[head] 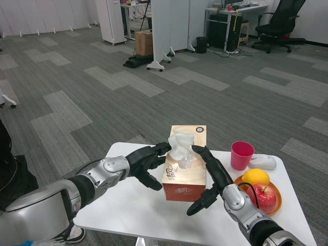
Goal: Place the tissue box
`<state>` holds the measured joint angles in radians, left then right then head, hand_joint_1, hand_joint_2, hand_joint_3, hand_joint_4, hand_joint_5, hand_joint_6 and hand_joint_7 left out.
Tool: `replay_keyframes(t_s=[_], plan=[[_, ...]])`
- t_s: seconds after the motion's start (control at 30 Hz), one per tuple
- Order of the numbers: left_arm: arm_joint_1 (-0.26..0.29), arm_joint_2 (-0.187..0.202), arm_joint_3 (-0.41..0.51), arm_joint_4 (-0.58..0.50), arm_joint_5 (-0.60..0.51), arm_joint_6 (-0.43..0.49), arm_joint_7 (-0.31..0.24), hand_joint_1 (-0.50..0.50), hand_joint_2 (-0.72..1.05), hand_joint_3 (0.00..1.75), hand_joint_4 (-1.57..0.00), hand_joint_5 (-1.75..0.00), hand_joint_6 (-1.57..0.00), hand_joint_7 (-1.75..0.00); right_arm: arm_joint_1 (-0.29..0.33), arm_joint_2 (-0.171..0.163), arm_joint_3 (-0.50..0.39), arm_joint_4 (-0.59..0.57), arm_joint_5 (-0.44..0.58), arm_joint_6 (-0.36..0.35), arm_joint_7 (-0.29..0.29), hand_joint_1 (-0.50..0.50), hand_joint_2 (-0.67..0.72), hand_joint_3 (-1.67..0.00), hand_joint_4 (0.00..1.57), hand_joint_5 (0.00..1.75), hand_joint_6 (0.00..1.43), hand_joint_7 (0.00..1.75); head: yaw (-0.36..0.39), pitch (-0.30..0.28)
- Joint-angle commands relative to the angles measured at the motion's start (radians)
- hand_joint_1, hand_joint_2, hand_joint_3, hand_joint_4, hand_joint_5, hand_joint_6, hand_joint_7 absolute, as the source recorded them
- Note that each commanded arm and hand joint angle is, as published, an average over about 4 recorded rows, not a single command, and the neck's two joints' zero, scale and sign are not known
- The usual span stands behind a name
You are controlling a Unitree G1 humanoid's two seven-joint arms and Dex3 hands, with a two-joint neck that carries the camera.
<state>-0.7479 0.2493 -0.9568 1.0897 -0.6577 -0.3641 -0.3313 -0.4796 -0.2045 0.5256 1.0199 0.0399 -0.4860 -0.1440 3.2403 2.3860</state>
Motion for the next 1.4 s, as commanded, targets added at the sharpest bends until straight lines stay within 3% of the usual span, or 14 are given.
replay_keyframes(t_s=[0.03, 0.8, 1.4], plan=[[-0.010, -0.005, 0.010, -0.022, 0.004, -0.027, -0.007, 0.50, 0.96, 0.09, -0.11, -0.21, 0.00, 0.00, -0.007, 0.017, 0.009, -0.010, -0.003, -0.029, 0.011, -0.04, 0.15, -0.08, 0.00, 0.12, 0.00, 0.56, 0.000, 0.000], [-0.008, -0.007, 0.006, -0.004, 0.018, -0.027, -0.006, 0.50, 0.96, 0.09, -0.11, -0.21, 0.00, 0.00, -0.007, 0.019, 0.017, 0.043, -0.006, -0.029, 0.009, -0.04, 0.15, -0.08, 0.00, 0.19, 0.00, 0.56, -0.001, -0.007], [-0.017, -0.020, -0.043, 0.106, 0.024, -0.027, -0.006, 0.50, 0.96, 0.09, -0.12, -0.21, 0.00, 0.00, -0.024, 0.027, 0.052, 0.141, -0.012, -0.025, 0.007, -0.04, 0.15, -0.08, 0.00, 0.19, 0.00, 0.56, -0.001, -0.009]])
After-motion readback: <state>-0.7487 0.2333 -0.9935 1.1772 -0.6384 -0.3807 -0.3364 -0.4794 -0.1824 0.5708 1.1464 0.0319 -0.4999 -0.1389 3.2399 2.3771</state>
